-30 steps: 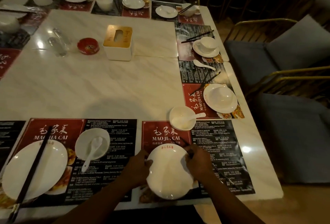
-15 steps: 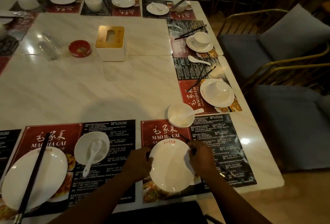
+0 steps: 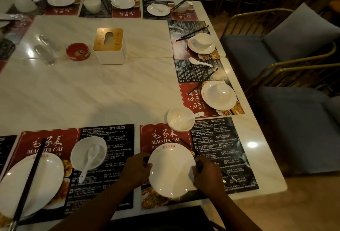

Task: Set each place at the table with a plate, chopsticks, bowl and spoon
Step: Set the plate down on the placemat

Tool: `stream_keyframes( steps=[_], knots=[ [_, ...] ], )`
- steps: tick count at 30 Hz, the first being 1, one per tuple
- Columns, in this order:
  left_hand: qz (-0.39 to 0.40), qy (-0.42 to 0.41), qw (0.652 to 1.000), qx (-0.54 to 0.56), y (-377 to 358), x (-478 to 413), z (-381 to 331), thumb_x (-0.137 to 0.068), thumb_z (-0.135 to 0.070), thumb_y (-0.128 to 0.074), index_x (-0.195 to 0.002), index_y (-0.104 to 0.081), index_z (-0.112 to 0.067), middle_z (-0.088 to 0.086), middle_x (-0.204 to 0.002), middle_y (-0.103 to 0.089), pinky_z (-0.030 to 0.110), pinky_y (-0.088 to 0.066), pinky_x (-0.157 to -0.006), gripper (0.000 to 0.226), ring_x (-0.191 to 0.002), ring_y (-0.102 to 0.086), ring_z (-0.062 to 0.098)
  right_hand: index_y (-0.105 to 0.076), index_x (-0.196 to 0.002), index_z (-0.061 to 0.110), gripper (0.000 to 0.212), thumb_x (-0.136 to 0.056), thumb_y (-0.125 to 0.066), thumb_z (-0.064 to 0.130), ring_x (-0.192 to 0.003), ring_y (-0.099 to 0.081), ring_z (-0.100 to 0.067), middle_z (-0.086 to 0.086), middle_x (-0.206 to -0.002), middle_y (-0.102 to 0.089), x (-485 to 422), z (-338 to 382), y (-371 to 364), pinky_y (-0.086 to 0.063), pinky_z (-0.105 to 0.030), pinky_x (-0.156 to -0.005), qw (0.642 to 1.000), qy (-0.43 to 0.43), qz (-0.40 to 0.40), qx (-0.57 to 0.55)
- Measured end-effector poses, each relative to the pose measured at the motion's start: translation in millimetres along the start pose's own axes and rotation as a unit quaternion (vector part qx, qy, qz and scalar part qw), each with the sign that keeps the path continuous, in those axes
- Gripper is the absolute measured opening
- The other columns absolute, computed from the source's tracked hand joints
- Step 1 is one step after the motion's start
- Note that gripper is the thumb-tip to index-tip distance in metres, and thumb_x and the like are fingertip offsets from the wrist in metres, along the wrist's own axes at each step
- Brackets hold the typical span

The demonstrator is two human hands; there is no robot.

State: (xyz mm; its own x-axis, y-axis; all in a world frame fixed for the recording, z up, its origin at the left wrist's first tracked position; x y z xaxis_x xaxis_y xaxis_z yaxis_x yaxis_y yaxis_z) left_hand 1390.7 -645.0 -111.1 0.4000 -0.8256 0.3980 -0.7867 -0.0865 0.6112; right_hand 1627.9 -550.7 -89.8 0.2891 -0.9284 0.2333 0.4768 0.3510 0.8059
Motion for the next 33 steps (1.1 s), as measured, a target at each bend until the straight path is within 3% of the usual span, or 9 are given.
stream_keyframes(
  steps=[4,10,15,18,22,26,29,33],
  knots=[
    [-0.003,0.001,1.000,-0.006,-1,-1,-1,-0.090,-0.017,-0.070,-0.118,-0.068,-0.020,-0.014,-0.091,-0.061,0.007,-0.040,-0.062,0.028,-0.076,-0.056,-0.006,-0.063,-0.087,0.023,0.009,-0.086,-0.071,0.020,-0.070,-0.057,-0.002,0.017,-0.069,-0.055,-2,-1,3,-0.035,-0.005,-0.060,1.000,-0.010,0.020,-0.008],
    [-0.005,0.008,1.000,-0.001,-1,-1,0,-0.090,-0.018,-0.070,-0.119,-0.067,-0.022,-0.015,-0.088,-0.062,0.008,-0.041,-0.062,0.030,-0.077,-0.057,-0.004,-0.063,-0.091,0.023,0.009,-0.087,-0.071,0.023,-0.069,-0.055,0.002,0.017,-0.073,-0.056,-4,0,4,-0.034,-0.005,-0.059,0.999,-0.021,0.028,-0.002],
    [-0.026,0.003,1.000,0.005,0,1,-2,-0.092,-0.019,-0.069,-0.119,-0.066,-0.021,-0.014,-0.090,-0.063,0.011,-0.043,-0.065,0.027,-0.078,-0.058,-0.003,-0.065,-0.092,0.022,0.007,-0.089,-0.067,0.028,-0.077,-0.057,-0.005,0.010,-0.083,-0.059,-7,-7,13,-0.039,-0.012,-0.067,0.996,0.024,0.008,0.091],
    [-0.078,-0.021,0.997,-0.009,1,3,-7,-0.093,-0.018,-0.065,-0.117,-0.065,-0.020,-0.014,-0.095,-0.061,0.011,-0.043,-0.068,0.024,-0.079,-0.056,-0.003,-0.064,-0.106,0.024,0.025,-0.084,-0.067,0.035,-0.095,-0.059,-0.011,0.006,-0.104,-0.063,-8,-20,17,-0.050,-0.023,-0.080,0.985,0.039,0.033,0.164],
    [-0.118,-0.076,0.989,-0.042,1,0,-18,-0.091,-0.016,-0.066,-0.111,-0.067,-0.015,-0.006,-0.099,-0.063,0.015,-0.047,-0.073,0.019,-0.084,-0.057,0.006,-0.057,-0.123,0.025,0.045,-0.081,-0.072,0.031,-0.112,-0.056,-0.015,0.004,-0.124,-0.056,-9,-27,15,-0.048,-0.028,-0.093,0.973,0.048,0.081,0.211],
    [-0.109,-0.095,0.989,-0.033,-6,-3,-28,-0.088,-0.017,-0.071,-0.109,-0.069,-0.015,-0.007,-0.092,-0.066,0.018,-0.053,-0.069,0.022,-0.077,-0.062,0.005,-0.059,-0.124,0.024,0.043,-0.083,-0.072,0.025,-0.113,-0.056,-0.014,0.004,-0.125,-0.059,-16,-28,18,-0.049,-0.028,-0.096,0.972,0.052,0.087,0.213],
    [-0.086,-0.073,0.993,-0.025,-11,-5,-36,-0.089,-0.020,-0.071,-0.109,-0.069,-0.017,-0.007,-0.088,-0.068,0.010,-0.047,-0.062,0.021,-0.070,-0.062,0.002,-0.061,-0.120,0.024,0.036,-0.086,-0.070,0.025,-0.109,-0.059,-0.014,0.004,-0.122,-0.061,-18,-26,21,-0.050,-0.027,-0.093,0.974,0.058,0.080,0.202],
    [-0.037,-0.024,0.999,0.022,-18,-9,-48,-0.090,-0.027,-0.070,-0.110,-0.069,-0.018,-0.008,-0.096,-0.067,0.016,-0.052,-0.070,0.022,-0.079,-0.065,0.004,-0.065,-0.114,0.023,0.028,-0.086,-0.067,0.025,-0.104,-0.060,-0.015,0.003,-0.116,-0.063,-16,-20,30,-0.050,-0.027,-0.088,0.979,0.070,0.041,0.188]
  ],
)
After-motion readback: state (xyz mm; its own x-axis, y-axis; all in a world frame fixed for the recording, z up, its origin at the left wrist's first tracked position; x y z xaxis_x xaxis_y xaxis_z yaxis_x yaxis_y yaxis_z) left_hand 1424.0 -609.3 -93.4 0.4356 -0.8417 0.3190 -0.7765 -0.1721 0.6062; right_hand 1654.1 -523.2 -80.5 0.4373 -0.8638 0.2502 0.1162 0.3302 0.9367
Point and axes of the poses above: each hand's wrist, its own x-axis away from the middle knuckle, its own y-axis out of the back of the hand, z = x × y, the point moved 1 cm from there along -x, towards the middle knuckle
